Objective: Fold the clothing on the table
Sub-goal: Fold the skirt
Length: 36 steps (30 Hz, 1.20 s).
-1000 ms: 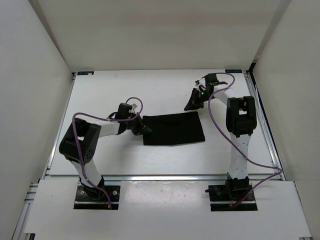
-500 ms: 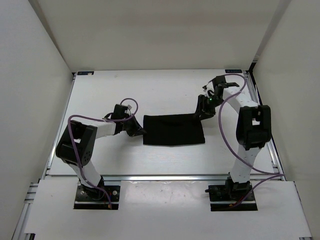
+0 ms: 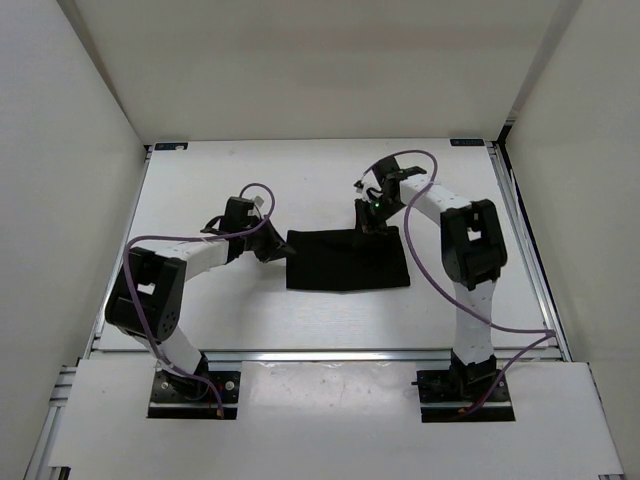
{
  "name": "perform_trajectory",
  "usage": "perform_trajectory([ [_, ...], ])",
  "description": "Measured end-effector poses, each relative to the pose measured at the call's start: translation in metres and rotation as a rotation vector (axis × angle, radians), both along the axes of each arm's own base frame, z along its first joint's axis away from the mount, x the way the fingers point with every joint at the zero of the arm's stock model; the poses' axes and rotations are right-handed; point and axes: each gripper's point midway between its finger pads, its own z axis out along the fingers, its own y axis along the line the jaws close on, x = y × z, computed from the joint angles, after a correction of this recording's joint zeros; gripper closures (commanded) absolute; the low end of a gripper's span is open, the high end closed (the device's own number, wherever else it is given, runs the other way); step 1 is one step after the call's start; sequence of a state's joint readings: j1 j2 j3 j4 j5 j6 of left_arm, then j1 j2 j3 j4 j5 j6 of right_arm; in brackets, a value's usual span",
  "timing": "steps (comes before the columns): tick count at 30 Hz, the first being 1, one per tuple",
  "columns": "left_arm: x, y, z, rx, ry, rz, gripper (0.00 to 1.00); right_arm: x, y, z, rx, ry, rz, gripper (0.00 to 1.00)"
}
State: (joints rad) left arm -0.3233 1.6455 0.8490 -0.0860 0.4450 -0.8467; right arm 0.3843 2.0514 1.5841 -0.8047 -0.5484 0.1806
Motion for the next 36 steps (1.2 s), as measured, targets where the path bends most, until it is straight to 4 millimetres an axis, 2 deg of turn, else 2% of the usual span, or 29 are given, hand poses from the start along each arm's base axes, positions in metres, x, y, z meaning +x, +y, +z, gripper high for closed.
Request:
perform_trajectory([
  [4,-0.001,0.002,0.01,-0.012,-0.015,0.002,1.0,0.021,0.002,-0.037,-0.006,0.084,-0.032,1.0],
  [7,-0.002,0.006,0.013,-0.016,-0.02,0.01,1.0,0.048,0.0,-0.05,0.002,0.085,-0.066,1.0],
  [11,-0.005,0.01,0.015,-0.017,-0.017,0.015,1.0,0.085,-0.006,-0.048,0.051,0.045,-0.125,1.0],
  [17,-0.007,0.006,0.019,-0.03,-0.021,0.0,1.0,0.104,-0.026,-0.041,0.103,0.045,-0.202,0.99],
  [21,-0.008,0.0,0.024,-0.052,-0.027,-0.021,1.0,0.09,-0.032,-0.028,0.087,0.042,-0.207,0.76],
  [24,-0.003,-0.009,0.028,-0.056,-0.04,-0.04,1.0,0.076,-0.04,-0.003,0.064,0.007,-0.203,0.6],
  [27,0.002,-0.016,0.023,-0.053,-0.032,-0.052,1.0,0.059,-0.055,0.024,0.032,-0.051,-0.208,0.55],
  [30,0.0,-0.014,0.005,-0.01,0.009,-0.045,1.0,0.038,-0.079,0.043,-0.002,-0.09,-0.241,0.54],
  [33,-0.004,-0.004,-0.013,0.065,0.041,-0.025,1.0,0.013,-0.104,0.044,-0.031,-0.083,-0.284,0.52],
  [36,-0.003,0.006,-0.023,0.136,0.054,-0.01,1.0,-0.017,-0.124,0.025,-0.056,-0.027,-0.325,0.52],
])
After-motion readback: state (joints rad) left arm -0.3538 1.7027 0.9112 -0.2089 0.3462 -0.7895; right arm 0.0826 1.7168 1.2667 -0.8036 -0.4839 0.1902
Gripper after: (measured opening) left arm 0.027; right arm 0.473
